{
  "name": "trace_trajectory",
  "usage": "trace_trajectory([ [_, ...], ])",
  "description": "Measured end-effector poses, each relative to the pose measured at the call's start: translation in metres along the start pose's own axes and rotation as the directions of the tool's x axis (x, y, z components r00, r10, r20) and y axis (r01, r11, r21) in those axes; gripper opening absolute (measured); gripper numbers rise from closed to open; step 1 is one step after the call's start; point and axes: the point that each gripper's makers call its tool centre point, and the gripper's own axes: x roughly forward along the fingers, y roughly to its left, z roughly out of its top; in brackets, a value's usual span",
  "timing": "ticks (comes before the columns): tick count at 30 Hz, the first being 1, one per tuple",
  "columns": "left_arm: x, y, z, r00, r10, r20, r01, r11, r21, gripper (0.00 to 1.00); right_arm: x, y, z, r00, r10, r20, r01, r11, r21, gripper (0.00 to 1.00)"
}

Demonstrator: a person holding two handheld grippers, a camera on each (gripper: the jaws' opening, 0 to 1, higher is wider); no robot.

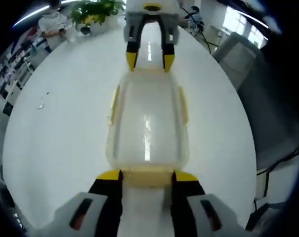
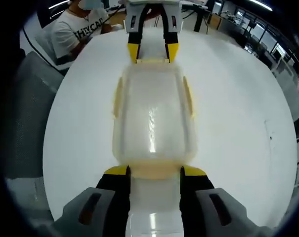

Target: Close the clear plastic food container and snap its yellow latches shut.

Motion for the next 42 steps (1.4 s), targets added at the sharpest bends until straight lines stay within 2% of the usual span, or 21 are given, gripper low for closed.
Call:
trace_trajectory([
  [4,-0.013,-0.001,0.009,1.0,0.016,0.011,-0.016,1.0,-0.002,0.33,-0.011,-0.001,0.004,1.0,0.003,0.013,-0.003,1.0,-0.013,0.35],
  [7,-0.021,-0.003,0.013,1.0,0.006,0.015,-0.006,1.0,-0.022,0.33,-0.017,-0.002,0.007,1.0,0.004,0.014,-0.003,1.0,-0.031,0.35],
  [11,-0.028,-0.004,0.015,1.0,0.018,0.013,-0.018,0.999,-0.029,0.33,-0.029,-0.002,0.013,1.0,0.004,0.027,-0.003,0.999,-0.048,0.35],
  [22,-0.049,0.007,0.027,0.997,0.074,0.004,-0.073,0.997,-0.032,0.33,-0.056,-0.014,0.025,0.998,-0.032,0.047,0.035,0.996,-0.076,0.35],
  [34,-0.048,0.009,0.044,0.997,0.083,-0.001,-0.083,0.996,-0.022,0.33,-0.059,-0.018,0.009,0.999,-0.03,0.042,0.033,0.998,-0.062,0.35],
  [42,-0.044,0.006,0.048,0.997,0.074,0.0,-0.074,0.997,-0.026,0.33,-0.064,-0.012,0.003,0.998,-0.021,0.055,0.024,0.998,-0.06,0.35],
])
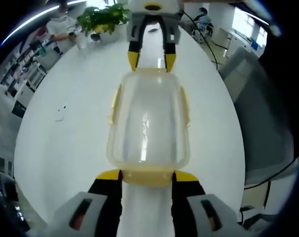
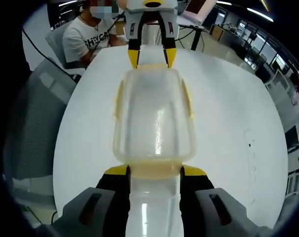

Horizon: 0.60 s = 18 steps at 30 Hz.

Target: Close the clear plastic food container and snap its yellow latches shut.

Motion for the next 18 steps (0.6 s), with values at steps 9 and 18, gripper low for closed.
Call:
trace_trajectory([
  [9,0.004,0.0,0.018,1.0,0.006,0.023,-0.006,1.0,0.007,0.33,-0.007,-0.002,-0.016,1.0,-0.012,-0.003,0.012,1.0,0.006,0.35],
  [18,0.014,-0.005,0.037,1.0,-0.001,0.031,0.001,1.0,0.009,0.33,-0.013,0.0,-0.036,1.0,-0.008,-0.011,0.008,1.0,0.014,0.35],
])
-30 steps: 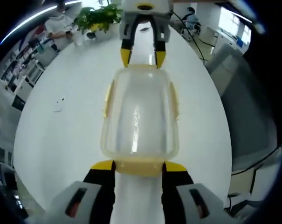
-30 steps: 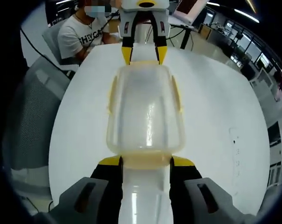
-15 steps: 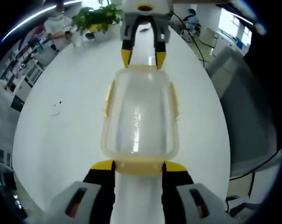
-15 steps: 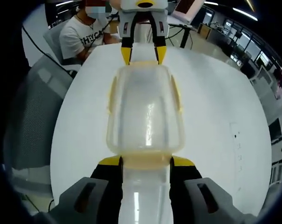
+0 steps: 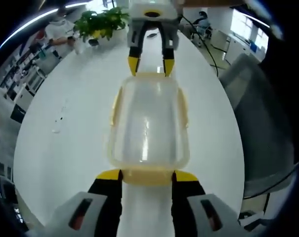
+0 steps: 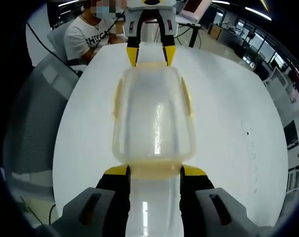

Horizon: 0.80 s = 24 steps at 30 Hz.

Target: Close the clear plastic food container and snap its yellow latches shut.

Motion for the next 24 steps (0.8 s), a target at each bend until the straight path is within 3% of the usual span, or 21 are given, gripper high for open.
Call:
trace_trajectory([
  [10,0.009,-0.001,0.015,1.0,-0.013,0.017,0.013,1.0,-0.01,0.33,-0.009,0.001,-0.017,1.0,-0.002,0.0,0.002,1.0,0.005,0.35],
  [24,0.031,-0.003,0.047,0.999,-0.021,0.044,0.021,1.0,0.003,0.33,-0.025,0.002,-0.051,1.0,-0.019,-0.01,0.019,1.0,0.017,0.35],
])
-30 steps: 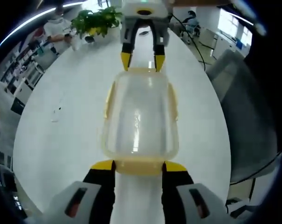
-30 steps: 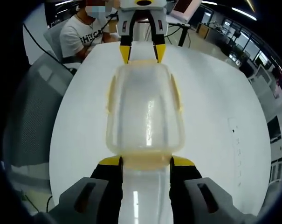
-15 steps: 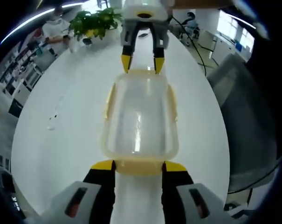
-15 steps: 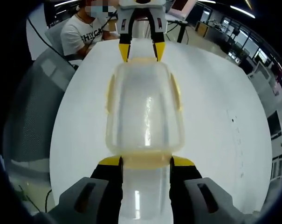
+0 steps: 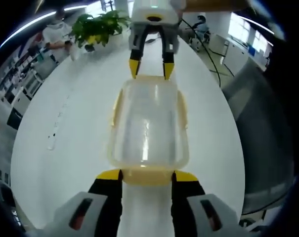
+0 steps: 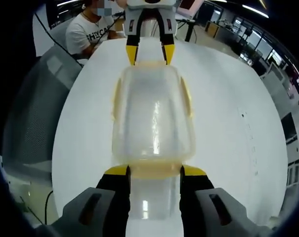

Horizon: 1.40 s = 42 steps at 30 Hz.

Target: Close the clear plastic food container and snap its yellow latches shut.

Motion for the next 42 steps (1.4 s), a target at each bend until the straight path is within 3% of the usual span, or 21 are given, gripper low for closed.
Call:
trace_trajectory([
  [19,0.027,-0.002,0.032,0.999,-0.029,0.018,0.028,0.999,0.017,0.33,-0.014,0.002,-0.041,1.0,-0.014,-0.019,0.014,0.999,0.032,0.35],
  [42,0.052,-0.006,0.067,0.998,-0.053,0.043,0.052,0.998,0.027,0.33,-0.031,0.005,-0.078,0.999,-0.022,-0.044,0.024,0.999,0.048,0.35],
])
